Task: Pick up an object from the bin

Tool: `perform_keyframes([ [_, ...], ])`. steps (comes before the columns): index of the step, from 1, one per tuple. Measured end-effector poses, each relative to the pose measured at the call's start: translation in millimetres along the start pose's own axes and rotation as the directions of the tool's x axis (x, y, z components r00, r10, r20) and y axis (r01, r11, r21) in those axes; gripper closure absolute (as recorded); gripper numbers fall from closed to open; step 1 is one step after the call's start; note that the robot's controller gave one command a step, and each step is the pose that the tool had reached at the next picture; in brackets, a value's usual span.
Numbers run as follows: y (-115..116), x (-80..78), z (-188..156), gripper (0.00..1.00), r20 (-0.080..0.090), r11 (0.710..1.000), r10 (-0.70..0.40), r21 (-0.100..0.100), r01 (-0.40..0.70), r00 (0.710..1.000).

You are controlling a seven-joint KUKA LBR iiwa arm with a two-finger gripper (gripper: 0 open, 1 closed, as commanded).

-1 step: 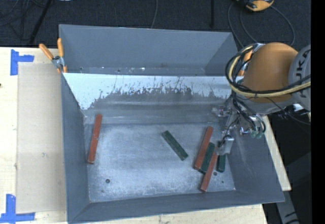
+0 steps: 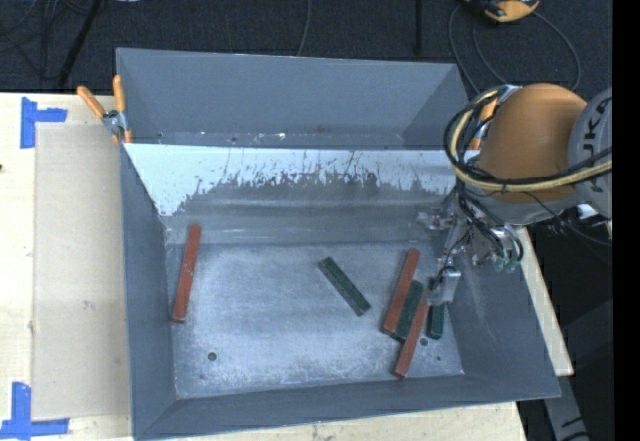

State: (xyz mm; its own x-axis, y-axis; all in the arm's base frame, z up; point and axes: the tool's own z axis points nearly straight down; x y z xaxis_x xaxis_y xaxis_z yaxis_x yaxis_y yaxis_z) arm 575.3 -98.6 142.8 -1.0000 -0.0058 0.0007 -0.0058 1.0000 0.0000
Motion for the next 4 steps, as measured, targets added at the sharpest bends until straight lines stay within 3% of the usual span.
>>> perform_keyframes([
  [1, 20.8, 22.1, 30.6, 0.0, 0.009, 0.993, -0.12, 0.004, 0.12, 0.993],
  [2, -4.0, -46.8, 66.7, 1.0, 0.005, 0.882, -0.47, 0.003, 0.47, 0.882],
  [3, -4.1, -46.7, 66.7, 1.0, 0.005, 0.883, -0.469, 0.002, 0.469, 0.883],
  [4, -4.1, -36.2, 19.2, 1.0, -0.003, 0.871, -0.491, -0.005, 0.491, 0.871],
])
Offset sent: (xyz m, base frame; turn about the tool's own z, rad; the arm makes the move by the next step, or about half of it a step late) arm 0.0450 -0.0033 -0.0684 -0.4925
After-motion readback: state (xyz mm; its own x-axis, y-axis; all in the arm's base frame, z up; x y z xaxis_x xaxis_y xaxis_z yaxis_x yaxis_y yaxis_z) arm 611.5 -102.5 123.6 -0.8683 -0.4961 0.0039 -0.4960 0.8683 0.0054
